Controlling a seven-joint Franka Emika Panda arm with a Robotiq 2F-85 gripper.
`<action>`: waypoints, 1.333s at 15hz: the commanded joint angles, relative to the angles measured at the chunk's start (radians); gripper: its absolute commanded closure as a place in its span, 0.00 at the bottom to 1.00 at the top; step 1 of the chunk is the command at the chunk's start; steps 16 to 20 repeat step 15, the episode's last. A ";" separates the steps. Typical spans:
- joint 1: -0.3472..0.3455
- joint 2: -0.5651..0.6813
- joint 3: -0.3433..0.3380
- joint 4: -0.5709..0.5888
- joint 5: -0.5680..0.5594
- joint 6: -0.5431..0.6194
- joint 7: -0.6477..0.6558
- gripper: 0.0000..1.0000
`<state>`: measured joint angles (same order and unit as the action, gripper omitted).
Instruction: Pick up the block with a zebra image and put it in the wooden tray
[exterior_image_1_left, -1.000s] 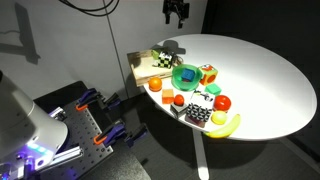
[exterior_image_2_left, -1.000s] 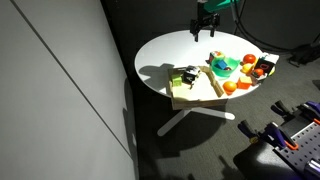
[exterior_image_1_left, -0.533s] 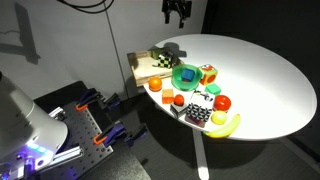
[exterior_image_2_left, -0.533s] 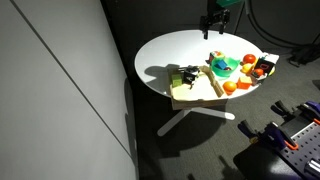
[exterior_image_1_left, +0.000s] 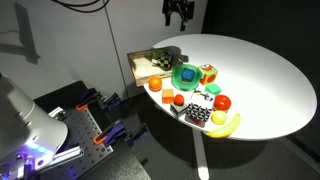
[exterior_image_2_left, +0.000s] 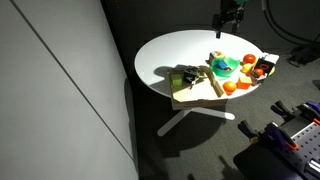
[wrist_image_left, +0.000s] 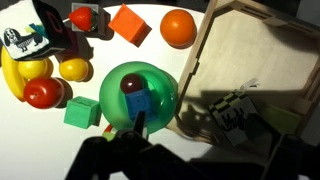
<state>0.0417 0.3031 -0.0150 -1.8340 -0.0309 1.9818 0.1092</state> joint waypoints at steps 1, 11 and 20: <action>-0.011 -0.085 -0.004 -0.087 -0.018 0.017 -0.003 0.00; -0.015 -0.131 0.000 -0.132 -0.003 -0.001 0.001 0.00; -0.016 -0.138 0.000 -0.140 -0.002 0.000 0.001 0.00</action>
